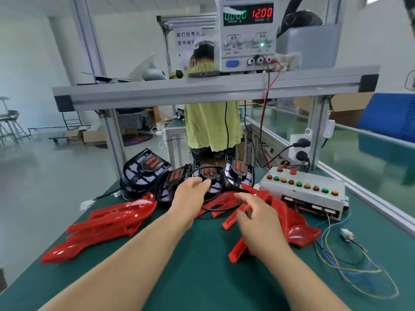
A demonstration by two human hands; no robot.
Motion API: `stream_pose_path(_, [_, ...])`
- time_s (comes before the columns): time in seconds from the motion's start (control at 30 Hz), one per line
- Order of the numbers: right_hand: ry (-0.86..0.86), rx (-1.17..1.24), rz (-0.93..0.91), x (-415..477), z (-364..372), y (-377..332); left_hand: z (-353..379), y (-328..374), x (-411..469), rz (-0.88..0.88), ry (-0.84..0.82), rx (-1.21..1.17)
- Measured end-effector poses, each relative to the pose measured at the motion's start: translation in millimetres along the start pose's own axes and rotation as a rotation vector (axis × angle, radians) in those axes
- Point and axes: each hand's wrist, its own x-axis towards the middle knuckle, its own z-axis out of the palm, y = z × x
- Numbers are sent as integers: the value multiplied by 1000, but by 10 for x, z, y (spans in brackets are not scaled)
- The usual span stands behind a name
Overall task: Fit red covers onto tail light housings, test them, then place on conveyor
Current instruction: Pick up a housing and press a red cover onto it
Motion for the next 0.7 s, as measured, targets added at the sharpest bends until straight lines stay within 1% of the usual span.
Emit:
stream_pose_path(0.13, [-31, 72, 92, 39, -19, 135, 342, 138, 361, 14, -25, 142])
stream_pose_path(0.27, [9, 203, 193, 88, -73, 194, 645, 201, 668, 12, -15, 319])
stream_pose_path(0.43, [47, 265, 156, 91, -78, 192, 887, 203, 887, -51, -21, 588])
stream_pose_path(0.53, [62, 277, 137, 107, -90, 186, 952, 143, 974, -59, -1, 667])
stream_pose_path(0.63, [55, 275, 143, 103, -99, 157, 949, 128, 1019, -35, -17, 810])
stream_pose_path(0.7, [56, 287, 142, 95, -105, 140, 936, 150, 1034, -33, -41, 831])
